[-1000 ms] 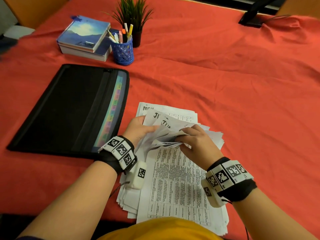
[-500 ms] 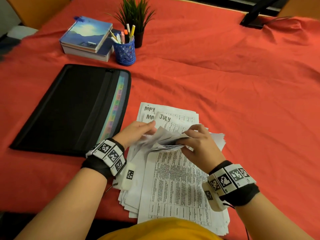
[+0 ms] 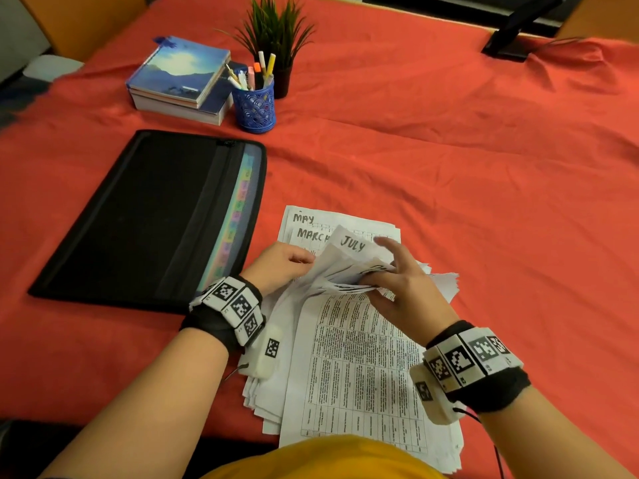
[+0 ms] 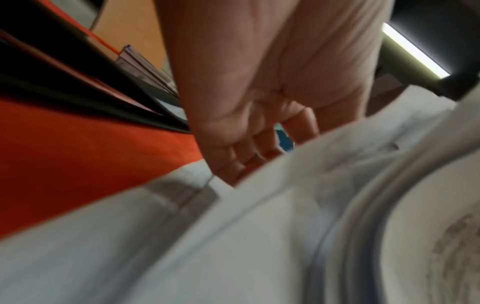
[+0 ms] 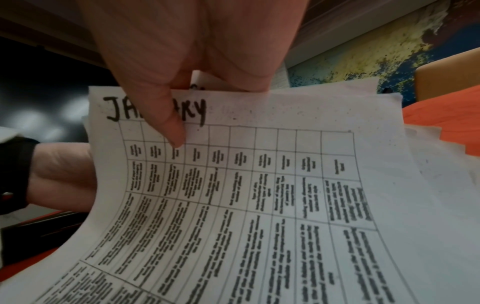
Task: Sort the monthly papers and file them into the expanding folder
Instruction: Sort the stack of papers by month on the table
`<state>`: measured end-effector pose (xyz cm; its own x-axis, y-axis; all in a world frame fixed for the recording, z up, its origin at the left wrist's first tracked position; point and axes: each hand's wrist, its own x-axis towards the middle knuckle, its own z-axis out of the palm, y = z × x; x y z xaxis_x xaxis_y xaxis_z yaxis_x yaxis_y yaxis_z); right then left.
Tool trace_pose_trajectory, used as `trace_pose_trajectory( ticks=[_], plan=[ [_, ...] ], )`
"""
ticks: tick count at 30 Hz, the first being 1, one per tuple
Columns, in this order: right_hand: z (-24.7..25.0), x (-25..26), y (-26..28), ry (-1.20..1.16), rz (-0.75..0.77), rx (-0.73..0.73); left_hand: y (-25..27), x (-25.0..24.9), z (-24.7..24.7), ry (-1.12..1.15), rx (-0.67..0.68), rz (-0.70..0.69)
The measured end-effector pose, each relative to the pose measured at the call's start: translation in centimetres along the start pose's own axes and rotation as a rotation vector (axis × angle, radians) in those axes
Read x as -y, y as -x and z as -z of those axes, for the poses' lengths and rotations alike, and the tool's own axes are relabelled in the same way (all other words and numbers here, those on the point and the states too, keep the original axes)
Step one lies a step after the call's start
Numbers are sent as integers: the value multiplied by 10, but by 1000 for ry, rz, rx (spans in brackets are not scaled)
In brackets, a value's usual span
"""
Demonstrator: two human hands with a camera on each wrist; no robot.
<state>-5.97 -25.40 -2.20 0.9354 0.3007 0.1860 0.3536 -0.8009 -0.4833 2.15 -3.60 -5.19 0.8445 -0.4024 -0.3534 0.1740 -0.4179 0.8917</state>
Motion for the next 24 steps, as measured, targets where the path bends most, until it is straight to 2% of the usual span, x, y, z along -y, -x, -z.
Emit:
trace_pose_trajectory(
  ticks=[3, 5, 7, 10, 14, 18, 21, 24],
  plan=[
    [0, -2, 0, 28, 6, -6, 6, 2, 7, 92, 148, 72],
    [0, -2, 0, 82, 66, -16, 8, 0, 9, 122, 164, 88],
    [0, 0, -1, 151, 73, -49, 7, -3, 9, 125, 22, 68],
    [-1, 4, -2, 194, 80, -99, -1, -1, 6, -53, -262, 81],
    [-2, 6, -5, 64, 85, -2, -8, 7, 3, -139, -275, 141],
    [-3, 4, -3, 30, 34, 27, -6, 9, 2, -164, -368, 48],
    [-3, 3, -2, -9, -10, 41, 1, 8, 3, -134, -271, -22],
    [-3, 2, -2, -26, -6, 70, 8, 5, 5, -41, -155, -12]
  ],
)
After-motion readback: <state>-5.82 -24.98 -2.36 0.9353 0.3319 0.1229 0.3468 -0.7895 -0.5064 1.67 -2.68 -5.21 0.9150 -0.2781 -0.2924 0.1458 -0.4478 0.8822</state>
